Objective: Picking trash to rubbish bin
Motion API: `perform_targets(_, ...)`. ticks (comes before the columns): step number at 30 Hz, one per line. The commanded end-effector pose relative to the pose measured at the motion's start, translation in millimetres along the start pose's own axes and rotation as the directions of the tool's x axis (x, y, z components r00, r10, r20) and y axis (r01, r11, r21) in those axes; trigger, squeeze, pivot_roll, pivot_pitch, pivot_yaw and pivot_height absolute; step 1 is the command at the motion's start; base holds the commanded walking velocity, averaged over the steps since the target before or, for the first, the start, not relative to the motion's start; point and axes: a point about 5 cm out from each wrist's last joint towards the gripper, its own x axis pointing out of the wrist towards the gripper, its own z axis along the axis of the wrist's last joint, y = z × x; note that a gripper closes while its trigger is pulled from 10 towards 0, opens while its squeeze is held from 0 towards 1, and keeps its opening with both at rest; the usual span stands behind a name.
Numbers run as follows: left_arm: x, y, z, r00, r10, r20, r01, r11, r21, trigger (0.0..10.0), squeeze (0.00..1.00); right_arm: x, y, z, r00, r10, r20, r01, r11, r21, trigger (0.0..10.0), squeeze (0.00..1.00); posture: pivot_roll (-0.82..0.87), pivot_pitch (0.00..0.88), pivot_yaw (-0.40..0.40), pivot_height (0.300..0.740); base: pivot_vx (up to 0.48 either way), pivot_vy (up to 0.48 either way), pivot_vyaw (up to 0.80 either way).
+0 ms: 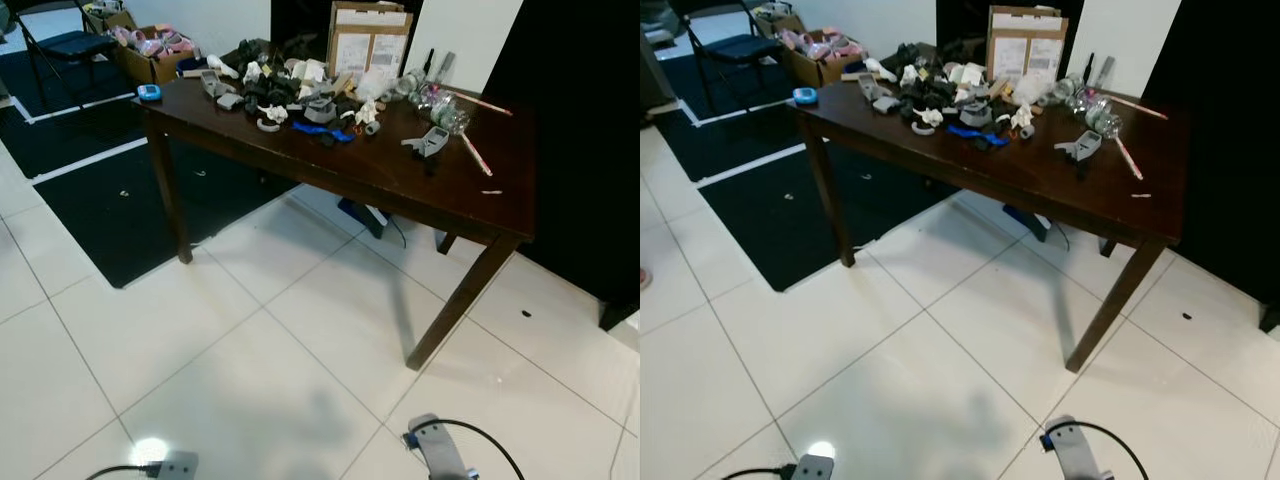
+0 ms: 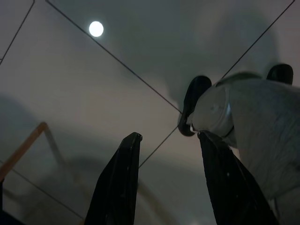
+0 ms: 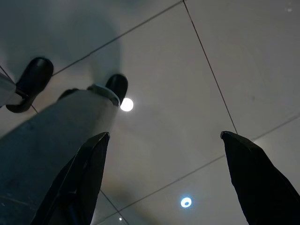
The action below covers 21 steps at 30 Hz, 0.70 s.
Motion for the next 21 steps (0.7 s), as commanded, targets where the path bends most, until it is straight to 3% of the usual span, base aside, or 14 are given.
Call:
perform_targets(1, 0.6, -15.8, -6, 0.999, -0.037, -0.024, 0.037, 0.999, -0.013, 10.0, 0.00, -1.1, -4.5, -6, 1.000, -0.012, -0.020, 0.011, 1.000, -0.007, 10.0, 0.00, 0.10, 0.067, -0.127, 0.740, 0.000, 0.000, 0.00)
perform_targets(10, 2.4, -27.1, 0, 0.999, -0.051, -0.005, 0.051, 0.998, -0.034, 10.0, 0.00, -3.7, -20.0, -6, 0.999, -0.048, -0.021, 0.048, 0.999, -0.016, 10.0, 0.00, 0.08, 0.085, -0.153, 0.740, 0.000, 0.000, 0.00)
perform_targets(15, 1.6, -20.7, -2, 0.999, -0.052, -0.012, 0.052, 0.999, -0.002, 10.0, 0.00, -3.8, -21.7, -4, 0.997, -0.074, 0.006, 0.074, 0.994, 0.076, 10.0, 0.00, 0.08, 0.089, -0.105, 0.740, 0.000, 0.000, 0.00)
perform_targets(17, 0.9, -13.0, -2, 0.999, -0.050, -0.014, 0.050, 0.998, 0.033, 10.0, 0.00, -2.7, -16.6, -1, 0.997, -0.074, 0.031, 0.068, 0.984, 0.165, 10.0, 0.00, 0.09, 0.074, -0.042, 0.740, 0.000, 0.000, 0.00)
perform_targets(19, 0.6, -9.7, -2, 0.999, -0.048, -0.015, 0.049, 0.998, 0.046, 10.0, 0.00, -2.2, -14.4, 0, 0.997, -0.075, 0.038, 0.066, 0.979, 0.195, 10.0, 0.00, 0.09, 0.074, -0.042, 0.740, 0.000, 0.000, 0.00)
perform_targets(21, -0.9, 3.8, -2, 0.999, -0.029, -0.024, 0.031, 0.996, 0.081, 10.0, 0.00, -0.4, -3.7, 2, 0.996, -0.066, 0.056, 0.048, 0.962, 0.268, 10.0, 0.00, 0.10, 0.064, 0.014, 0.740, 0.000, 0.000, 0.00)
